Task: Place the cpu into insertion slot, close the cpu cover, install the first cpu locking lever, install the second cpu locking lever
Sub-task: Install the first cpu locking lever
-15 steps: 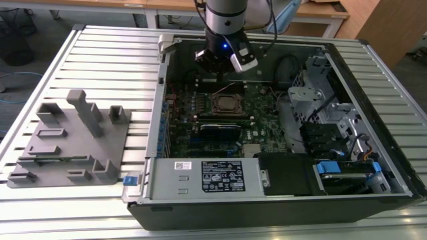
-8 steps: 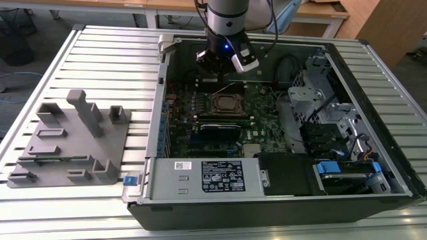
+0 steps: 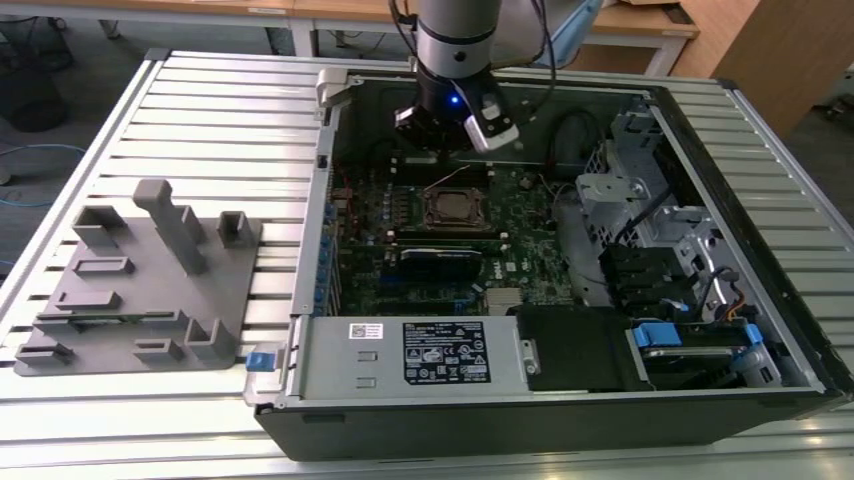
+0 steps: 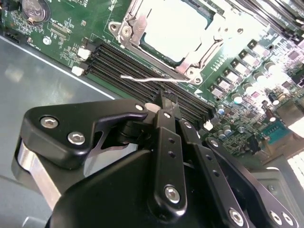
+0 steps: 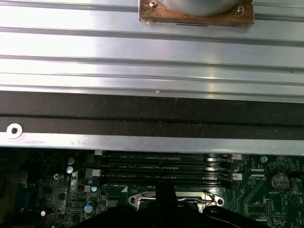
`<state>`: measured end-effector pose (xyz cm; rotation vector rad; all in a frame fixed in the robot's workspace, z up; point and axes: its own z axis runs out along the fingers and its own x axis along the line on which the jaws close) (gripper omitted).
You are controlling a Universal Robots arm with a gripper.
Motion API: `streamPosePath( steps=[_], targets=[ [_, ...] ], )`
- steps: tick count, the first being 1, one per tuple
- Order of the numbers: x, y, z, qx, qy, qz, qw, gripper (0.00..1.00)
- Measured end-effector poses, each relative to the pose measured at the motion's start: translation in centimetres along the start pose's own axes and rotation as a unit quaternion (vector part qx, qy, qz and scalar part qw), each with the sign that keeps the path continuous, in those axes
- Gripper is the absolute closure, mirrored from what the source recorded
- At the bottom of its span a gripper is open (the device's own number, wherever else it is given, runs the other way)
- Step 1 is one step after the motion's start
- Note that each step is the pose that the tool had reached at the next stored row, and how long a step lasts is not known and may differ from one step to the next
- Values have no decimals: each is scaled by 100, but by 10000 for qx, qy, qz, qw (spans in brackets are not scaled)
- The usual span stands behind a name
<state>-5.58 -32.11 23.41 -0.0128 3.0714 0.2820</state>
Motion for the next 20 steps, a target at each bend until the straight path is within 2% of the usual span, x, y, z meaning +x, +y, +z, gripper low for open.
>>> streamPosePath(
  steps=[10,20],
  targets=[
    [-77,-11,59,-1,0,0,10000,89],
    [-83,-16,85,0,0,0,10000,89]
  ],
)
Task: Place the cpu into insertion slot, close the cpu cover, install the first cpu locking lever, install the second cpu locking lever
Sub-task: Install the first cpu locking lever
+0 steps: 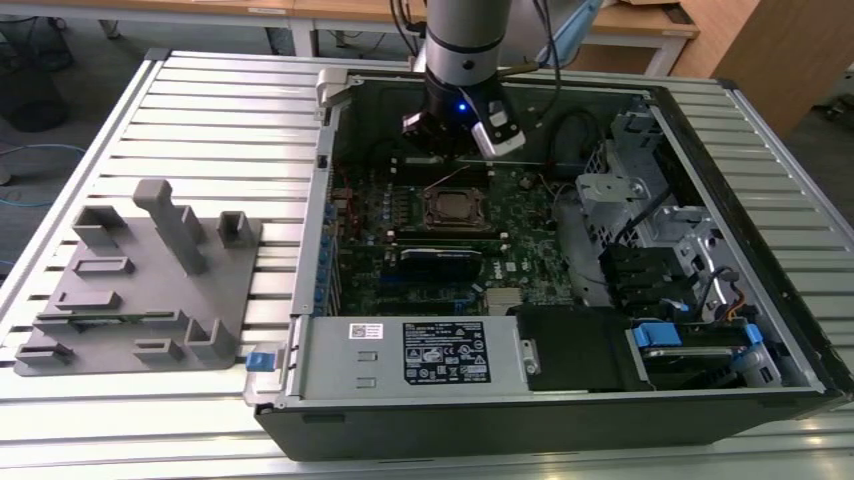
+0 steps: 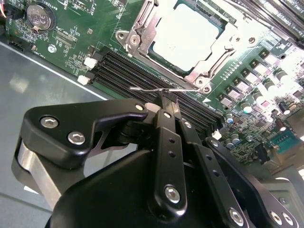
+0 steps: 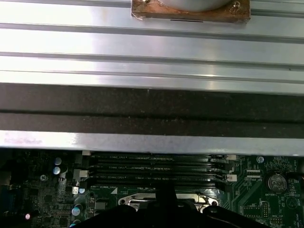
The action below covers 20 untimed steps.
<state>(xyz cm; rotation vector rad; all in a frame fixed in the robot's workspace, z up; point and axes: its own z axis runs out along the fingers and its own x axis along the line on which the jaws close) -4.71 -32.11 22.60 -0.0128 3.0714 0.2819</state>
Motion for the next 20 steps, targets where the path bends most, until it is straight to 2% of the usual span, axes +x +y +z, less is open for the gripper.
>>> streamPosePath(
  steps=[20],
  targets=[
    [-31,-6,58,-7,0,0,10000,89]
  ],
)
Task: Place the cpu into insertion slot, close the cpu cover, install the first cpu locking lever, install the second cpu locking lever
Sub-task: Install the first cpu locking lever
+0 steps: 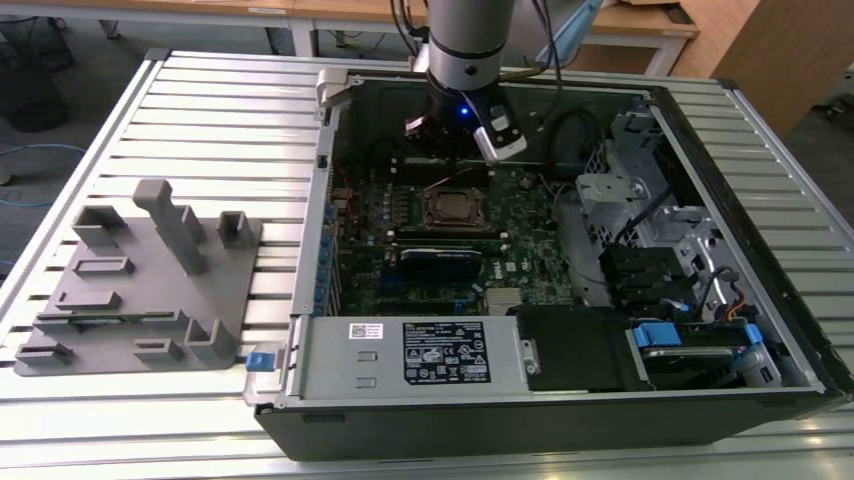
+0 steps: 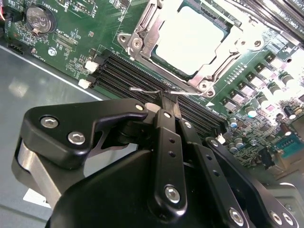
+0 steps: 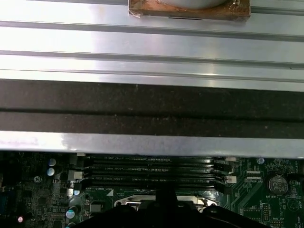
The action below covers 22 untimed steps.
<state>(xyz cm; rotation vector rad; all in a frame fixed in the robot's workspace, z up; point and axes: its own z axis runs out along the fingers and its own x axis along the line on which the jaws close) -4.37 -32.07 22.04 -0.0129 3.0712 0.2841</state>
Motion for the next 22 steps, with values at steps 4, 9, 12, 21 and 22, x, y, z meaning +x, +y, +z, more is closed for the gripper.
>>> streamPosePath(
  steps=[4,9,12,21,22],
  targets=[
    [-20,-1,5,0,0,1,10000,89],
    [-44,-1,9,0,0,1,10000,89],
    [-52,0,10,0,0,1,10000,89],
    [-52,17,22,0,-1,1,10000,89],
    [-52,20,23,0,0,1,10000,89]
  ],
)
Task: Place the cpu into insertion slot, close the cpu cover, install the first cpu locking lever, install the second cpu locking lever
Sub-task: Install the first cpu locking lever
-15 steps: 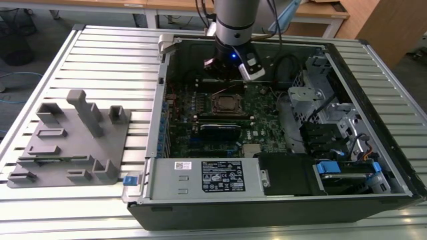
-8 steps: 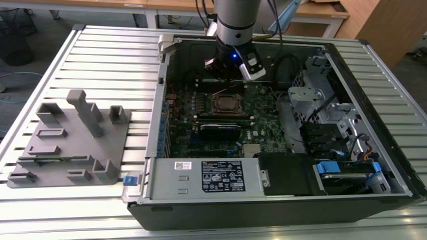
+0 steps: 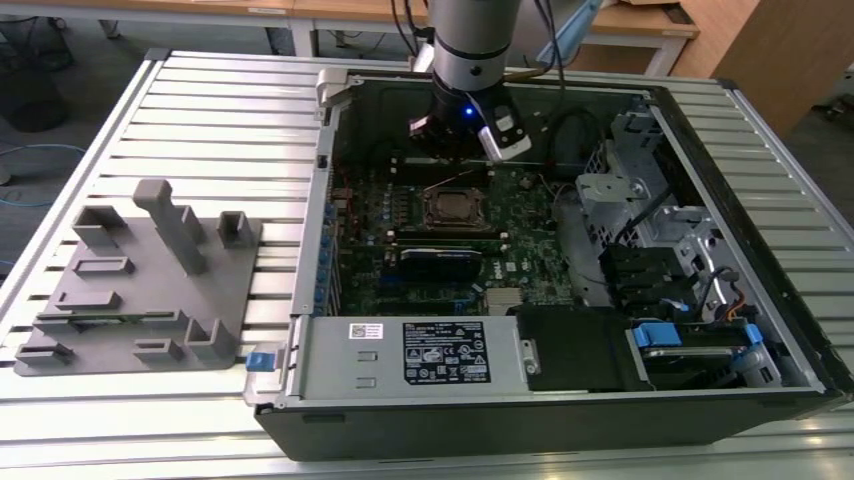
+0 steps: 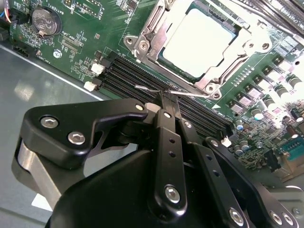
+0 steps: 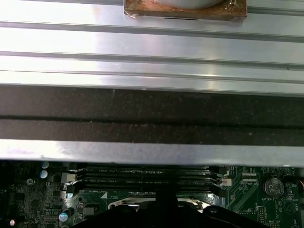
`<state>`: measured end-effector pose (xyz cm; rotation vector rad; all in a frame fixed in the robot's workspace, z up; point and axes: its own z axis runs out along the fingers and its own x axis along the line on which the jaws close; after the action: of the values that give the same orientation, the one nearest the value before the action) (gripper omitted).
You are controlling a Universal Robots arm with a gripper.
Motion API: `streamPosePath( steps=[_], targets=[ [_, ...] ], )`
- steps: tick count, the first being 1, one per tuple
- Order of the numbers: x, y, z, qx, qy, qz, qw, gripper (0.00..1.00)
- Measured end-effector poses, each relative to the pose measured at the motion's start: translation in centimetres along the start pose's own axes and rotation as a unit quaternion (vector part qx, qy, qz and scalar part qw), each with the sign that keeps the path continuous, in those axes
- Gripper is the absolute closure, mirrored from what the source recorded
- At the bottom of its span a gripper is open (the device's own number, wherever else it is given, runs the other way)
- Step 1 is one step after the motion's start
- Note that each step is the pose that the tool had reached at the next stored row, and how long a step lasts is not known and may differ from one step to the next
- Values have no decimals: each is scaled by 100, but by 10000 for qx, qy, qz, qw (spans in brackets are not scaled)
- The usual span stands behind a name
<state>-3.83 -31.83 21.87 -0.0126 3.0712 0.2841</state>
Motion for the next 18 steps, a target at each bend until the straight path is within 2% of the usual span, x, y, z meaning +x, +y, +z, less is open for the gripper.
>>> streamPosePath(
  steps=[18],
  targets=[
    [2,-4,33,-2,-1,0,10000,89]
  ],
)
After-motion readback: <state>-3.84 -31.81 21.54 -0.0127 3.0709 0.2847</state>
